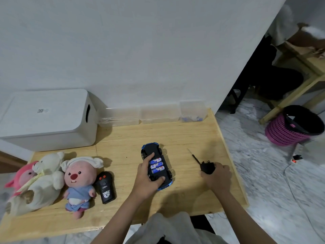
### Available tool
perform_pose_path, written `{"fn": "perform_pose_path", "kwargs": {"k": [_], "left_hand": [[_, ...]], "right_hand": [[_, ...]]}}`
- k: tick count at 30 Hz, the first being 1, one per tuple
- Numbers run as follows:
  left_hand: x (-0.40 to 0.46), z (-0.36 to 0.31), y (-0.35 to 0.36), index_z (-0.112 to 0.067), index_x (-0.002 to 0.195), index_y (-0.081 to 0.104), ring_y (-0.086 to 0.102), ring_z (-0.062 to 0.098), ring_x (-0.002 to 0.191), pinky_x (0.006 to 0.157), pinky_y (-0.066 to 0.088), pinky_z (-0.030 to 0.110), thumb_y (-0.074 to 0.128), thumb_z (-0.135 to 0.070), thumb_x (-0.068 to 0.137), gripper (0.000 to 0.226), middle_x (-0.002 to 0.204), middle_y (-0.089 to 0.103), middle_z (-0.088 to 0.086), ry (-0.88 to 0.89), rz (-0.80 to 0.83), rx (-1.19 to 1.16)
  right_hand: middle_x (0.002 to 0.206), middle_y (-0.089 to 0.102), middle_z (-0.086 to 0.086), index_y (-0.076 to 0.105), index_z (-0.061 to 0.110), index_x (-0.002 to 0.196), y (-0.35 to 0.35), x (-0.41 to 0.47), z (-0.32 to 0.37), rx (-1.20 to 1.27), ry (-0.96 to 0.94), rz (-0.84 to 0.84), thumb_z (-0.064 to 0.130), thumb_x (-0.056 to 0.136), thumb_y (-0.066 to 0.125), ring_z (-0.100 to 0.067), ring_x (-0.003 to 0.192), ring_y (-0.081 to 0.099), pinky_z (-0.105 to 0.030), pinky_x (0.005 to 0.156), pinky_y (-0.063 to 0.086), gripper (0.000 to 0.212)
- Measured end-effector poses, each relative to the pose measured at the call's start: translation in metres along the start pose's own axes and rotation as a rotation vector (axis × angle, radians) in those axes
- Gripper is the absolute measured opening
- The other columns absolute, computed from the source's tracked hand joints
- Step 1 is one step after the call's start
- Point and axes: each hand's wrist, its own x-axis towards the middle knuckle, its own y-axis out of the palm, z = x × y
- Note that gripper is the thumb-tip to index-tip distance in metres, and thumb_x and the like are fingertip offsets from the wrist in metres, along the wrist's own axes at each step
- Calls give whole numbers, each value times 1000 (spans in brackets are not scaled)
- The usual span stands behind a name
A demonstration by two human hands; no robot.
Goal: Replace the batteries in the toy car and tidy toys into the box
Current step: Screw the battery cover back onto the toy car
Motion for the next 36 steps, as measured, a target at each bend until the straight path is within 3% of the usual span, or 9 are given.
{"fn": "perform_pose_path", "kwargs": {"k": [6,9,12,15,19,25,28,32,36], "left_hand": [[-1,-2,1,-41,135,39,56,6,112,97,51,34,77,0,68,88,125,42,-3,-10,5,11],[-2,-3,2,-45,133,38,55,5,111,97,50,30,77,0,68,88,123,42,-4,-11,1,17],[-1,-2,3,-46,132,39,56,9,112,97,51,34,78,-2,67,88,124,43,-3,-16,-4,5],[0,-2,5,-44,134,39,57,10,112,97,51,37,78,-7,65,88,125,44,-2,-19,6,7],[2,-5,8,-40,136,39,58,9,111,96,52,36,79,-3,67,88,127,46,-1,-8,24,-1],[5,-23,10,-34,136,41,63,5,103,84,55,24,75,6,71,84,128,52,-11,14,64,-82],[7,-33,10,-36,134,41,63,-3,96,78,55,19,75,7,72,82,124,52,-15,31,79,-103],[13,-45,7,-36,135,40,64,-4,87,69,51,14,75,6,72,84,123,54,-14,46,104,-109],[20,-55,3,-44,135,36,65,3,89,71,55,22,80,-1,69,91,124,52,-9,62,143,-101]], "right_hand": [[118,44,-12,51,12,116,-4,7,2,188,60,59,29,60,86,-30,106,51,-41,86,48,69],[112,53,-10,55,10,110,-4,11,-2,263,16,60,26,55,89,-23,93,56,-36,75,52,66],[106,63,-11,60,4,110,-7,14,-6,289,-30,28,18,69,83,-16,86,52,-25,63,38,49],[100,67,-11,64,4,108,-11,16,-8,330,-46,5,13,78,76,-15,84,53,-24,64,38,34],[80,67,-3,68,13,107,-21,16,-3,430,-68,4,12,79,74,-17,77,61,-24,65,44,29],[78,71,-8,70,18,106,-40,14,26,620,-207,54,8,79,73,-21,81,67,-33,76,53,28],[76,72,-7,71,22,101,-46,8,46,715,-308,116,5,79,73,-19,78,68,-28,73,54,28],[62,68,5,71,25,96,-51,-4,77,772,-408,215,7,78,75,-4,64,64,-10,67,48,26],[64,72,2,72,18,97,-52,-12,102,758,-496,298,9,75,77,-6,67,69,-11,72,50,24]]}}
